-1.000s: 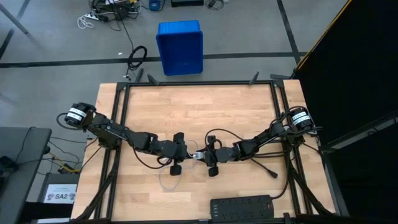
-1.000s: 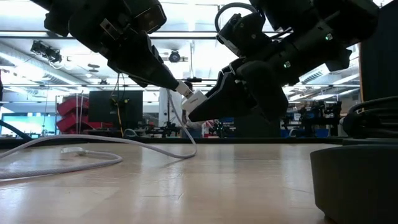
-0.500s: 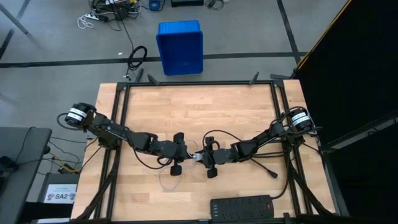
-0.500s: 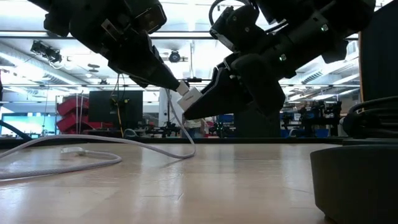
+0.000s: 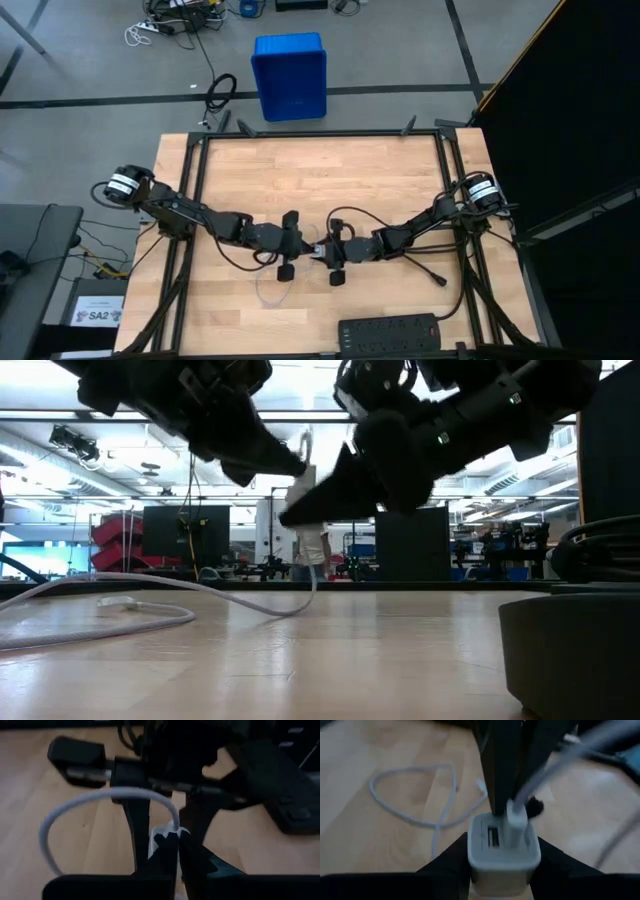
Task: Insert USB
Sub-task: Insert the white USB cable into the white charger adapter, then insert the white charger adapter with the white USB cable into the black outlet extension
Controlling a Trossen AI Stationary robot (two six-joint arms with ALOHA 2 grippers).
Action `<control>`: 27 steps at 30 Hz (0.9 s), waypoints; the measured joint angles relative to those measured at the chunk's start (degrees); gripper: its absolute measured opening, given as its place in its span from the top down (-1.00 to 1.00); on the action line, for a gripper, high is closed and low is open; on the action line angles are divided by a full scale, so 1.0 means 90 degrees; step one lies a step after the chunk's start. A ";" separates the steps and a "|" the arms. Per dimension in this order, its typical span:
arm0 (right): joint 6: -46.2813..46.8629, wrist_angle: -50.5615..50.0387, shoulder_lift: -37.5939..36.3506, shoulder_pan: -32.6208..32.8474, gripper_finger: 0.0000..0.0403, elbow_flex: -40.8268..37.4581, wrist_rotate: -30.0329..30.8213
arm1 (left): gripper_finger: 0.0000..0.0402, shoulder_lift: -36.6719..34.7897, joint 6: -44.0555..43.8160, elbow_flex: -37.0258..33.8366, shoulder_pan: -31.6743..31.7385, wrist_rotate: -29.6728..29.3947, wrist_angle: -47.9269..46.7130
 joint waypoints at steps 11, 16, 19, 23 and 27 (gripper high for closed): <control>0.0039 0.0147 0.0000 0.0025 0.43 -0.0024 -0.0105 | 1.00 0.0014 0.0183 -0.0023 -0.0007 0.0083 0.0180; 0.0011 0.0012 -0.0094 0.0057 0.43 -0.0026 -0.0012 | 0.92 -0.0089 0.0341 -0.0026 -0.0055 0.0228 0.0200; 0.0095 -0.0231 -0.0315 0.0093 0.43 -0.0020 0.0071 | 0.83 -0.0251 0.0345 -0.0028 -0.0113 0.0237 0.0215; 0.0162 -0.0623 -0.0689 0.0263 0.43 -0.0016 0.0330 | 0.70 -0.0365 0.0364 -0.0040 -0.0273 0.0225 0.0159; 0.0284 -0.1151 -0.1290 0.0573 0.43 0.0022 0.0590 | 0.61 -0.0348 0.0511 -0.0082 -0.0394 0.0133 0.0066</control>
